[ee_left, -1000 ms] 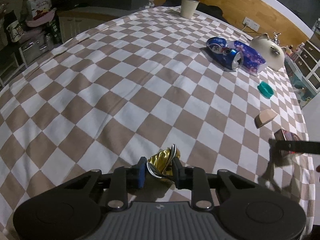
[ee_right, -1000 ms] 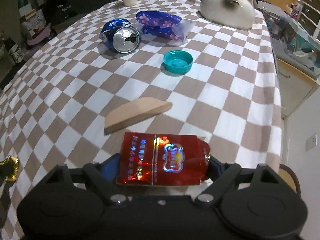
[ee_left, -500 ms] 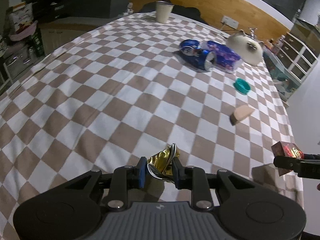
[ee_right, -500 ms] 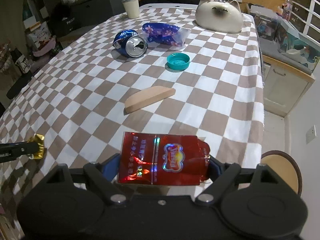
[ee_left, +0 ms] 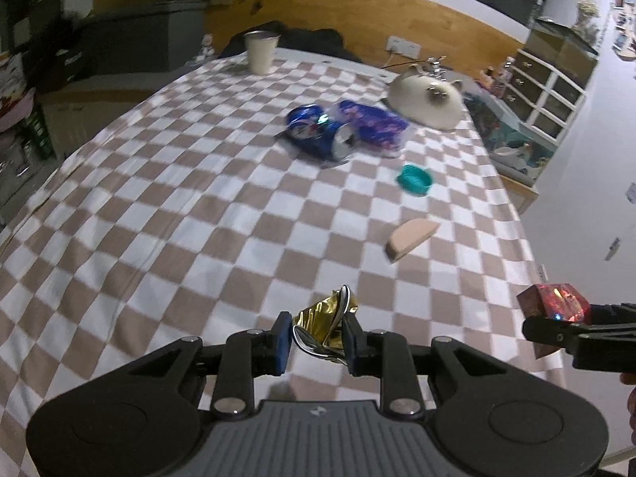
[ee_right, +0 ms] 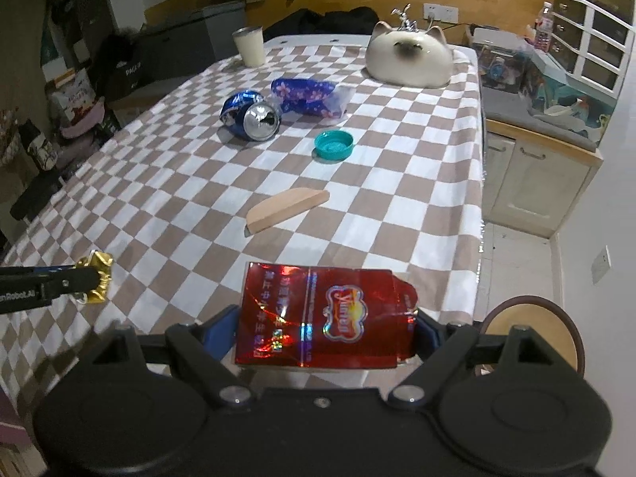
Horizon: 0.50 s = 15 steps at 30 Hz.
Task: Collect trash
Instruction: 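Carry the gold foil and red packet over the beige bin with both tools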
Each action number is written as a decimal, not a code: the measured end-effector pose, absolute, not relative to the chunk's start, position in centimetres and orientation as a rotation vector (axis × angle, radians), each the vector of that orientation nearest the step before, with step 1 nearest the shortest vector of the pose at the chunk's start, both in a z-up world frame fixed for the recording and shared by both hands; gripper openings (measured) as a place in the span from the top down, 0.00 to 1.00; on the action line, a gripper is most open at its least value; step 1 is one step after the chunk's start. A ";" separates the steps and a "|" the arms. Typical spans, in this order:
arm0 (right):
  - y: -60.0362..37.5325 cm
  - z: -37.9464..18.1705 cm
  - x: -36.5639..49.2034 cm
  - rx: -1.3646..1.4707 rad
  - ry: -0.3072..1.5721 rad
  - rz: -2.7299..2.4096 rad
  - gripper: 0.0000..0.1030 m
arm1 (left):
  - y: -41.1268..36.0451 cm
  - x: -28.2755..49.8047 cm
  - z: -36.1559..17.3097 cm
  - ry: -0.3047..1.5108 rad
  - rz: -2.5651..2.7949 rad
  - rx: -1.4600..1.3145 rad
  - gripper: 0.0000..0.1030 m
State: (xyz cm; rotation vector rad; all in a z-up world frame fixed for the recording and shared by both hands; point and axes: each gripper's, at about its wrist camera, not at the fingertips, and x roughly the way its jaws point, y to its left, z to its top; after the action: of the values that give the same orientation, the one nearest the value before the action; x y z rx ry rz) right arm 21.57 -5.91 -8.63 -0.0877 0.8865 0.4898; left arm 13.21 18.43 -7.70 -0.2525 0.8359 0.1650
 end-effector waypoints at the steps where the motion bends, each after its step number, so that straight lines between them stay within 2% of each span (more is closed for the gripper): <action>1: -6.2 -8.4 21.5 -0.081 0.882 0.486 0.15 | 18.1 13.3 -7.5 0.832 0.159 -0.248 0.73; 15: -11.9 -6.4 21.7 -0.005 0.819 0.416 0.15 | 11.8 15.7 -5.7 0.808 0.110 -0.207 0.73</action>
State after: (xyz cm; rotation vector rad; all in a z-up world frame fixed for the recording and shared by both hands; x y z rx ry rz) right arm 21.72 -11.88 -6.37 -0.0047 0.8189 0.4157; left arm 15.68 11.83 -5.68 -0.2074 0.8076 0.1104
